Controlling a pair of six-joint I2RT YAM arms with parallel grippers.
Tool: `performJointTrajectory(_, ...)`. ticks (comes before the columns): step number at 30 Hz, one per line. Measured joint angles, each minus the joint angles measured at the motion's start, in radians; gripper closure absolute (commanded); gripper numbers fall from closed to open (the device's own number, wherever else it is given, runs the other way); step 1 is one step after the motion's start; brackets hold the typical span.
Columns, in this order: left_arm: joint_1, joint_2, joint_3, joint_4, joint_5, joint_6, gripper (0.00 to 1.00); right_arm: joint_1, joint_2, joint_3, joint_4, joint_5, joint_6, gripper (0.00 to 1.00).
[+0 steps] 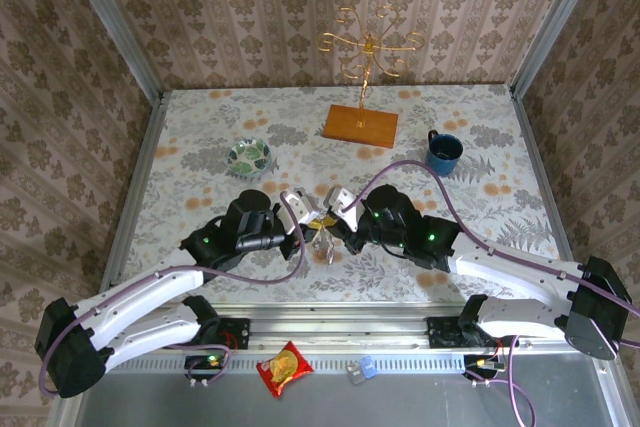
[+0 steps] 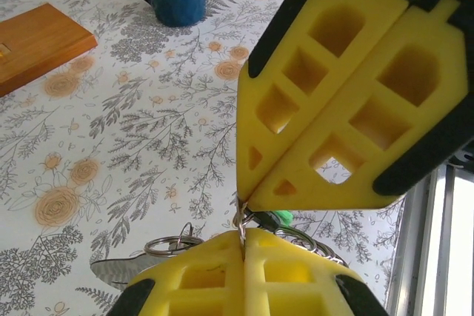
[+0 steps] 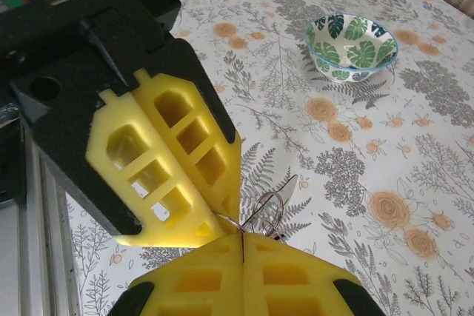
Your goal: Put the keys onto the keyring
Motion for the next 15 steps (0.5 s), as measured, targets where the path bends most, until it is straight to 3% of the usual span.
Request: performJointTrajectory(15,-0.030,0.017,0.000,0.028,-0.082,0.000,1.00,0.001,0.012,0.000,0.011,0.042,0.110,1.00)
